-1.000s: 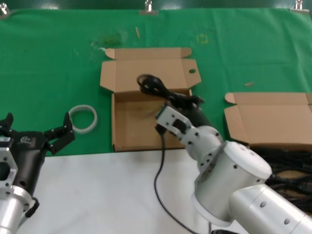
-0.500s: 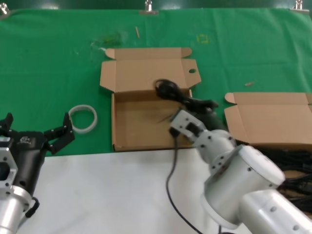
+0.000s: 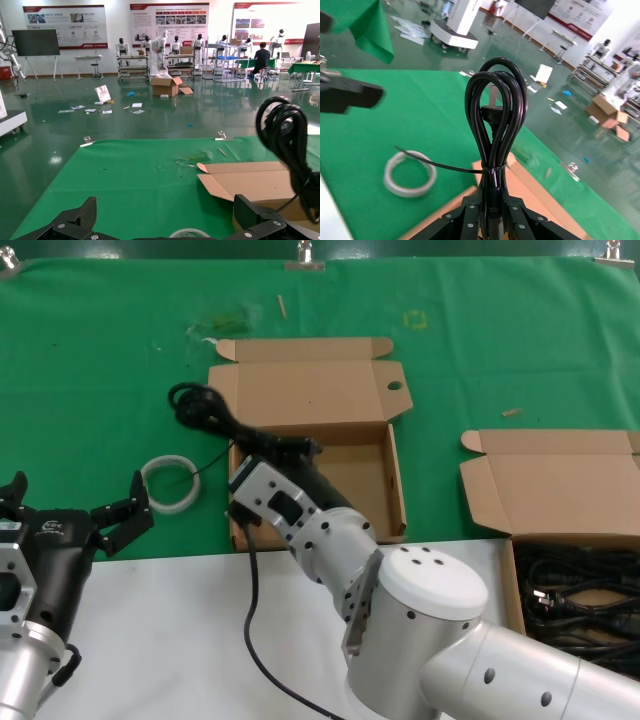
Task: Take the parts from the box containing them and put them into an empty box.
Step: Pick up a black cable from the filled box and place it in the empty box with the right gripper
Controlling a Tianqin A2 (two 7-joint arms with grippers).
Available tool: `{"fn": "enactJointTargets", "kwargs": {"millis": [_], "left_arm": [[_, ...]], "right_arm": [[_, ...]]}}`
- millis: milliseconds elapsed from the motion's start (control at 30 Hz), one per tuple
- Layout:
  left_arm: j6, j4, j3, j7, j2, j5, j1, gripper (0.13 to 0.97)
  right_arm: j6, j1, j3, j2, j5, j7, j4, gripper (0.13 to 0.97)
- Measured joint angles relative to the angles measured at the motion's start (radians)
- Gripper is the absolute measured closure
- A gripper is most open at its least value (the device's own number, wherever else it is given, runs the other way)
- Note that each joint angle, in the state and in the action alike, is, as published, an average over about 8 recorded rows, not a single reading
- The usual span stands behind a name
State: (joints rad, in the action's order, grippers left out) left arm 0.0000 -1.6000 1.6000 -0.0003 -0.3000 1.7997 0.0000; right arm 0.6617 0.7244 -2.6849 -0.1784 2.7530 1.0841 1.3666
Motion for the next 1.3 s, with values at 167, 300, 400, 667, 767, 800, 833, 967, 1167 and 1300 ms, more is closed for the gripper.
{"fn": "enactJointTargets", "kwargs": {"millis": [167,300,400,667,767,800,833,967,1167,1300], "left_arm": [[0.0,0.0,0.0,0.0,0.0,0.0,0.0,0.132],[0.0,0.0,0.0,0.0,0.0,0.0,0.0,0.132],[0.0,0.0,0.0,0.0,0.0,0.0,0.0,0.132],[0.0,0.0,0.0,0.0,0.0,0.0,0.0,0.132],[0.0,0.0,0.0,0.0,0.0,0.0,0.0,0.132],[0.0,0.0,0.0,0.0,0.0,0.0,0.0,0.132],[0.0,0.0,0.0,0.0,0.0,0.0,0.0,0.132],[0.0,0.0,0.0,0.0,0.0,0.0,0.0,0.132],[0.0,0.0,0.0,0.0,0.0,0.0,0.0,0.132],[0.0,0.0,0.0,0.0,0.0,0.0,0.0,0.132]], "right_arm": [[0.006,0.017,-0.046,-0.003,0.0,-0.045,-0.001,0.897],[0.013,0.019,-0.059,-0.01,0.0,-0.056,0.002,0.897],[0.018,0.016,-0.063,-0.016,0.0,-0.058,0.004,0.897],[0.039,-0.057,0.051,-0.027,0.0,0.077,-0.003,0.897],[0.048,-0.107,0.141,-0.03,0.0,0.177,-0.006,0.897],[0.05,-0.122,0.171,-0.031,0.0,0.21,-0.007,0.897],[0.051,-0.136,0.199,-0.032,0.0,0.24,-0.008,0.897],[0.051,-0.183,0.296,-0.034,0.0,0.345,-0.014,0.897],[0.044,-0.217,0.38,-0.033,0.0,0.435,-0.022,0.897],[0.037,-0.22,0.393,-0.032,0.0,0.448,-0.026,0.897]]}}
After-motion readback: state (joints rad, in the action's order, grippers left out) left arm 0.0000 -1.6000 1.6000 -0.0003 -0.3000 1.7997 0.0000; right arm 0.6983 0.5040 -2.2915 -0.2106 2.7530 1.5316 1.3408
